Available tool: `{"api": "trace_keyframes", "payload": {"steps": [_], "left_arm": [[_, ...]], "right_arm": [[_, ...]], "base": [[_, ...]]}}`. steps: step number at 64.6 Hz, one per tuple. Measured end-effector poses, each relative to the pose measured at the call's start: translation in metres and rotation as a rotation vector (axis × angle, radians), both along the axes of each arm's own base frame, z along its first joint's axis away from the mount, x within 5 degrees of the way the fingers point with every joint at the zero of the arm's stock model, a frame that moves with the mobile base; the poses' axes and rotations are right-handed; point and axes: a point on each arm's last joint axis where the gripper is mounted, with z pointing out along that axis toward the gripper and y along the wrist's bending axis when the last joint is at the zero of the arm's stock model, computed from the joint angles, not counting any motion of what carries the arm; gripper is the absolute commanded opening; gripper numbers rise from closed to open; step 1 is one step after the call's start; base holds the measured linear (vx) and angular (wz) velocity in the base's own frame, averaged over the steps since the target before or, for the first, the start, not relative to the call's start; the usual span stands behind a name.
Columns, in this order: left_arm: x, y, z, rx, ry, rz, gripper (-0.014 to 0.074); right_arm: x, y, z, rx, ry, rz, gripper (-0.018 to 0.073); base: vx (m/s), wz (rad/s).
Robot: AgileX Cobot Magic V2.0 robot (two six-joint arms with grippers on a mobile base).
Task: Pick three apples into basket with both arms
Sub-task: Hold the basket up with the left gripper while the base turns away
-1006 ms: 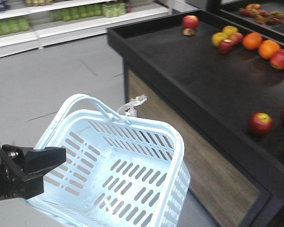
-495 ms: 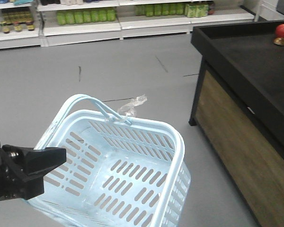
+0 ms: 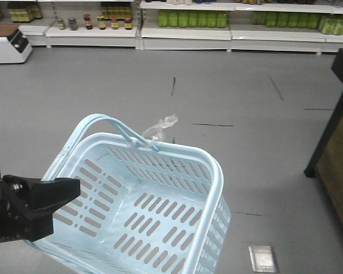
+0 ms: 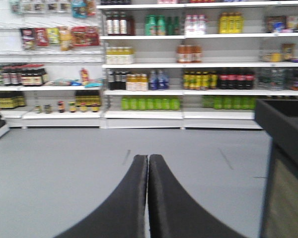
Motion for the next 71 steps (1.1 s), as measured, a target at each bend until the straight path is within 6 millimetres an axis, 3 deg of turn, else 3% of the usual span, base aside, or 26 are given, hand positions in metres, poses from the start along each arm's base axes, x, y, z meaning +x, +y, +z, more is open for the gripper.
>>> {"api": "trace_keyframes", "payload": {"steps": [39, 71], "left_arm": [[-0.0004, -0.0002, -0.0003, 0.001, 0.004, -0.004, -0.0008], [-0.0004, -0.0002, -0.0003, 0.001, 0.004, -0.004, -0.0008]], "right_arm": [[0.0000, 0.0000, 0.0000, 0.000, 0.000, 0.000, -0.0009], [0.0000, 0.0000, 0.0000, 0.000, 0.000, 0.000, -0.0009]], "base": [[0.19, 0.53], [0.26, 0.00]]}}
